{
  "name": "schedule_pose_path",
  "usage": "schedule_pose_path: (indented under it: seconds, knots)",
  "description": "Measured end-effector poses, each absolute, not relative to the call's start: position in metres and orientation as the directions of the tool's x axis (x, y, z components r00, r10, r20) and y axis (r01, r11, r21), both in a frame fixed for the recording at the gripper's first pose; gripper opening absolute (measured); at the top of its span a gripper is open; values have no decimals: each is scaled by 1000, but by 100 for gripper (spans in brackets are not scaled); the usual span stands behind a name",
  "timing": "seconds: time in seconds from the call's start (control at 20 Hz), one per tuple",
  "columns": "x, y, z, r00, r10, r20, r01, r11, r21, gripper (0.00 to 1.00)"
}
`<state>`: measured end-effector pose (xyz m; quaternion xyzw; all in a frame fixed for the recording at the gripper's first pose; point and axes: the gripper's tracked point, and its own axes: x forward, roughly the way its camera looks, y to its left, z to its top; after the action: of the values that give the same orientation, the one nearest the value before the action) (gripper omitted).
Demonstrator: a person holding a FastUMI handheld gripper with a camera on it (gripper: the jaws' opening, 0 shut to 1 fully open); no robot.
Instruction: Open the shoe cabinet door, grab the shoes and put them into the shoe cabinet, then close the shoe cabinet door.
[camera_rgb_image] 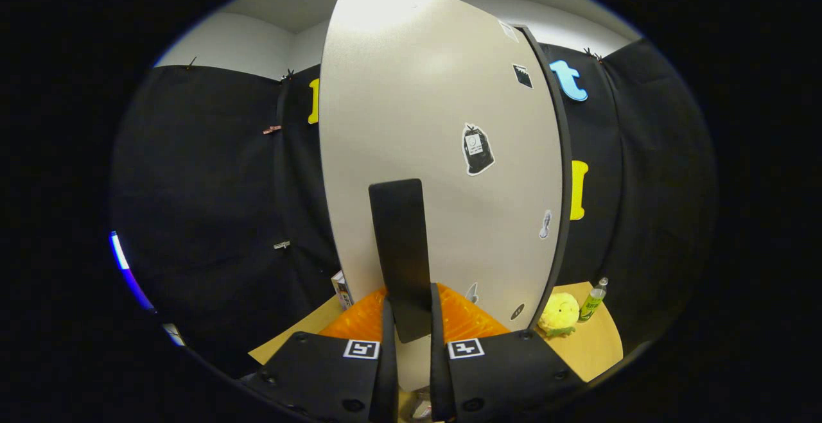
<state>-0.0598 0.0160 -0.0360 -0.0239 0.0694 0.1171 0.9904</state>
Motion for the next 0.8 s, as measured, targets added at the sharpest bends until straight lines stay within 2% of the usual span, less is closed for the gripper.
schedule_pose_path:
  seconds: [0.35,0.8]
  knots:
    - [-95,-39,-27,972,192,-134,-199,979,-46,23]
    - [-111,-101,-6,997,24,-67,-28,998,-63,22]
